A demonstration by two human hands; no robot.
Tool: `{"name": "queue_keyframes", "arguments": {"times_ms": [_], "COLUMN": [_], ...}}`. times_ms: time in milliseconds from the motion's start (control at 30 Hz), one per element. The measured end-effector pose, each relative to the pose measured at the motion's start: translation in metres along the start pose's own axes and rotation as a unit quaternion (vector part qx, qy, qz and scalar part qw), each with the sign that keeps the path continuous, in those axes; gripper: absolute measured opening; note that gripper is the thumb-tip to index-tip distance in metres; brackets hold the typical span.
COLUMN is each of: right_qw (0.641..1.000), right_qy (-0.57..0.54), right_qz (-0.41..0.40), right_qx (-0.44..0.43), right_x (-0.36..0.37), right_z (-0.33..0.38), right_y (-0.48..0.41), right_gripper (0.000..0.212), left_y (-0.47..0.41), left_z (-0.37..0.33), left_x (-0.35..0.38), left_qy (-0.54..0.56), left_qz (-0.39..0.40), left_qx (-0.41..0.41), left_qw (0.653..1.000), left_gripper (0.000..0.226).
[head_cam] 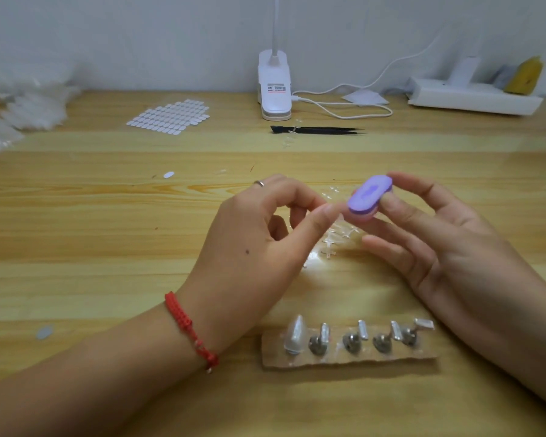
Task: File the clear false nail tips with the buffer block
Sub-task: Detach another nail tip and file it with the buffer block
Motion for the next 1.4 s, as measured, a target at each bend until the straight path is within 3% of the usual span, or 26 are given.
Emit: {"name": "queue_keyframes", "arguments": {"times_ms": [167, 300, 500, 767, 967, 1100, 1233, 1400], "right_qw": [0.993, 0.992, 1.0, 0.994, 1.0, 0.994, 0.987, 0.999], "right_qy": [0.094, 0.108, -0.018, 0.084, -0.019, 0.088, 0.127, 0.018], "right_qz": [0.056, 0.059, -0.002, 0.063, 0.007, 0.06, 0.078, 0.029], "right_qx": [-0.04, -0.041, -0.002, -0.031, 0.007, -0.034, -0.061, -0.022], "right_x": [0.0063, 0.0065, -0.0003, 0.0055, -0.0011, 0.0029, 0.0042, -0.0013], "right_z": [-0.0018, -0.0015, 0.0013, -0.0017, 0.0009, -0.0018, -0.0029, -0.0019], "right_y": [0.0053, 0.0062, -0.0008, 0.0047, -0.0019, 0.0028, 0.0051, -0.0003], "right_gripper": [0.019, 0.021, 0.031, 0.027, 0.031, 0.026, 0.02, 0.026], "left_y": [-0.001, 0.0007, 0.0008, -0.0008, 0.0012, -0.0003, -0.0006, 0.0005], "left_z": [0.0001, -0.001, -0.0016, 0.0012, -0.0002, 0.0, 0.0016, 0.0015], "left_x": [-0.0037, -0.0012, -0.0005, -0.0017, -0.0016, -0.0029, -0.0022, -0.0003], "left_qy": [0.041, 0.026, 0.031, 0.043, 0.043, 0.04, 0.032, 0.005], "left_qz": [-0.04, -0.013, -0.012, -0.03, -0.024, -0.042, -0.024, 0.005], "left_qx": [0.005, 0.01, -0.004, -0.021, -0.011, -0.002, -0.005, -0.001], "left_qw": [0.998, 1.0, 0.999, 0.998, 0.999, 0.998, 0.999, 1.0], "left_gripper": [0.013, 0.014, 0.017, 0.015, 0.018, 0.017, 0.018, 0.018]}}
Point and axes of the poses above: each hand's wrist, its own y-axis away from the middle knuckle, its own x-axis out of the palm, z = x × y, the point moved 1 cm from there along -y, towards the middle knuckle, and after that the axes turned 11 degrees about y, right-handed, at the moved point
